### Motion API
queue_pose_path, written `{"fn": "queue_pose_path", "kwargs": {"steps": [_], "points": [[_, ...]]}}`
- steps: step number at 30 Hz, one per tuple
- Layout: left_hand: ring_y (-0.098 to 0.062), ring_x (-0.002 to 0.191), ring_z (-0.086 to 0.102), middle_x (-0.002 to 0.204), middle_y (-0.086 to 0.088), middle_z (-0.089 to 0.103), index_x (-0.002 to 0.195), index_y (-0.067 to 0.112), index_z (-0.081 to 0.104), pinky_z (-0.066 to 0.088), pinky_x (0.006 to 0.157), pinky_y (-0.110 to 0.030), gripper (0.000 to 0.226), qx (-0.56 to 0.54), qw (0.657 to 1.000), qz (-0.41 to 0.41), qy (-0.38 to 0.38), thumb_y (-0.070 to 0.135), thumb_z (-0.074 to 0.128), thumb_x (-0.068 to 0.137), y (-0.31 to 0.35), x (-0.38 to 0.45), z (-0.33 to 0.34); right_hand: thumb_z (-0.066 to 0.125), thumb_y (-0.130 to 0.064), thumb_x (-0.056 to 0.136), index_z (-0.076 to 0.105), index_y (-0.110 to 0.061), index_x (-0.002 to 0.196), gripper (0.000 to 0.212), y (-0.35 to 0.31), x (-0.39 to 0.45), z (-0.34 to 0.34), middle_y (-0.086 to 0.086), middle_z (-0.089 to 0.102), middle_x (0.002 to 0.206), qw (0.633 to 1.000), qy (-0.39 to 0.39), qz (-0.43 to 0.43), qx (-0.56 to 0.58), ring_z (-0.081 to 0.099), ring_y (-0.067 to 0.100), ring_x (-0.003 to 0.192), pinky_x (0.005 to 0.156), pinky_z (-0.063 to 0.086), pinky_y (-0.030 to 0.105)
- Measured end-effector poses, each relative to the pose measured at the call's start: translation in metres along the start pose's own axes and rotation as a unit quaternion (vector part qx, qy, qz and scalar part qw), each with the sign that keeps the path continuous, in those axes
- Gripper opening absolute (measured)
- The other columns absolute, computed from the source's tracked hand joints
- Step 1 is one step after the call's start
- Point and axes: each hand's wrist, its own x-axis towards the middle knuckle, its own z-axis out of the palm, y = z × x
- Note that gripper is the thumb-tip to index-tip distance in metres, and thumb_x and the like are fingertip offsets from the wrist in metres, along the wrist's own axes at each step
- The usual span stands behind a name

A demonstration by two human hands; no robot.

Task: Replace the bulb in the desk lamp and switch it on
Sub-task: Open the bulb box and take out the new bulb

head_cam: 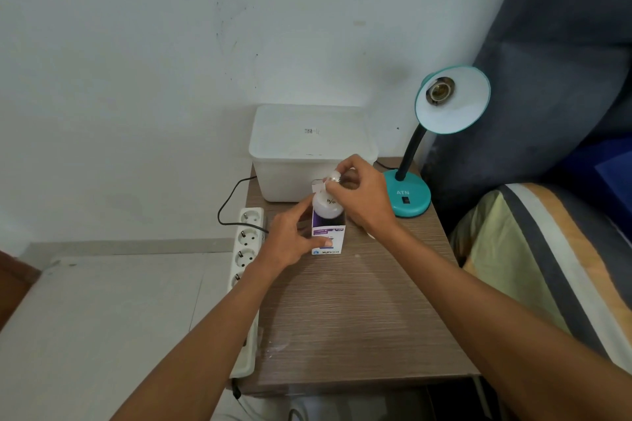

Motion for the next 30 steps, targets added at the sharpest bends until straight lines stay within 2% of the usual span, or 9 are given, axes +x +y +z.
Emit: {"fn": "queue_pose_path", "kwargs": {"steps": [3, 7, 10, 13, 17, 20, 23, 25, 30], "points": [[-0.013, 0.125, 0.06, 0.135, 0.002, 0.064, 0.152, 0.026, 0.044, 0.054, 0.091, -0.014, 0.098, 0.011, 1.0, 0.0, 0.004, 0.021, 0.095, 0.069, -0.002, 0.001, 0.0, 0.063, -0.017, 0.087, 0.06, -0.015, 0.102, 0.015, -0.009, 0.004, -0.002, 0.008, 0.075, 0.085, 0.994, 0.031, 0.043, 0.099, 0.072, 0.02, 0.083, 0.072, 0.06, 0.034], [-0.013, 0.123, 0.063, 0.133, 0.001, 0.065, 0.152, 0.033, 0.044, 0.058, 0.099, -0.038, 0.103, -0.003, 1.0, -0.011, 0.014, 0.022, 0.098, 0.065, -0.005, 0.0, 0.0, 0.047, -0.012, 0.09, 0.064, -0.013, 0.097, 0.019, -0.013, 0.012, -0.008, 0.011, 0.071, 0.081, 0.98, 0.053, 0.102, 0.164, 0.067, 0.023, 0.075, 0.073, 0.057, 0.041], [-0.01, 0.121, 0.064, 0.131, 0.004, 0.065, 0.153, 0.033, 0.043, 0.058, 0.1, -0.037, 0.104, -0.003, 1.0, -0.007, 0.016, 0.021, 0.097, 0.065, -0.004, -0.001, 0.001, 0.041, -0.003, 0.088, 0.063, -0.01, 0.086, 0.023, -0.011, 0.011, -0.013, 0.012, 0.063, 0.082, 0.981, 0.038, 0.111, 0.157, 0.06, 0.022, 0.071, 0.068, 0.052, 0.038], [-0.011, 0.123, 0.063, 0.133, 0.002, 0.065, 0.154, 0.032, 0.042, 0.057, 0.1, -0.035, 0.103, -0.005, 1.0, -0.005, 0.014, 0.022, 0.097, 0.067, -0.005, -0.001, 0.002, 0.049, -0.016, 0.094, 0.066, -0.012, 0.085, 0.02, 0.003, 0.01, -0.016, 0.002, 0.065, 0.081, 0.993, 0.046, 0.1, 0.045, 0.062, 0.015, 0.068, 0.068, 0.051, 0.033], [-0.01, 0.122, 0.063, 0.131, 0.004, 0.065, 0.153, 0.031, 0.042, 0.058, 0.099, -0.033, 0.102, -0.015, 1.0, -0.007, 0.019, 0.02, 0.097, 0.067, -0.004, -0.002, 0.002, 0.062, -0.036, 0.096, 0.073, -0.014, 0.1, 0.025, 0.02, 0.01, -0.015, -0.003, 0.07, 0.09, 0.989, 0.036, 0.116, -0.08, 0.068, 0.014, 0.075, 0.07, 0.055, 0.03], [-0.002, 0.115, 0.066, 0.129, 0.006, 0.065, 0.156, 0.03, 0.037, 0.059, 0.093, -0.026, 0.108, -0.036, 0.999, -0.019, 0.019, 0.014, 0.096, 0.067, -0.003, -0.003, 0.003, 0.066, -0.032, 0.095, 0.074, -0.013, 0.1, 0.021, 0.025, 0.01, -0.012, 0.002, 0.07, 0.08, 0.98, 0.024, 0.194, -0.036, 0.062, 0.013, 0.057, 0.059, 0.053, 0.027], [0.002, 0.113, 0.065, 0.127, 0.007, 0.066, 0.16, 0.028, 0.027, 0.057, 0.09, -0.019, 0.119, -0.043, 0.998, -0.031, 0.025, 0.015, 0.097, 0.066, -0.004, -0.003, 0.004, 0.071, -0.027, 0.091, 0.073, -0.009, 0.079, 0.021, 0.03, 0.014, -0.008, 0.01, 0.069, 0.069, 0.96, 0.012, 0.278, 0.04, 0.061, 0.02, 0.057, 0.074, 0.058, 0.042], [-0.002, 0.115, 0.066, 0.127, 0.005, 0.067, 0.161, 0.026, 0.026, 0.058, 0.094, -0.026, 0.12, -0.038, 0.998, -0.029, 0.027, 0.019, 0.098, 0.065, -0.005, -0.003, 0.004, 0.072, -0.024, 0.089, 0.069, -0.006, 0.074, 0.024, 0.031, 0.017, -0.007, 0.011, 0.066, 0.065, 0.943, -0.004, 0.326, 0.072, 0.059, 0.021, 0.057, 0.077, 0.057, 0.043], [-0.008, 0.118, 0.066, 0.127, 0.006, 0.068, 0.153, 0.028, 0.041, 0.06, 0.096, -0.038, 0.102, -0.016, 1.0, -0.005, 0.024, 0.022, 0.096, 0.068, -0.004, -0.003, 0.002, 0.071, -0.012, 0.09, 0.071, -0.004, 0.099, 0.013, 0.029, 0.016, -0.01, 0.012, 0.064, 0.07, 0.919, -0.027, 0.356, 0.165, 0.056, 0.019, 0.056, 0.07, 0.053, 0.038]]}}
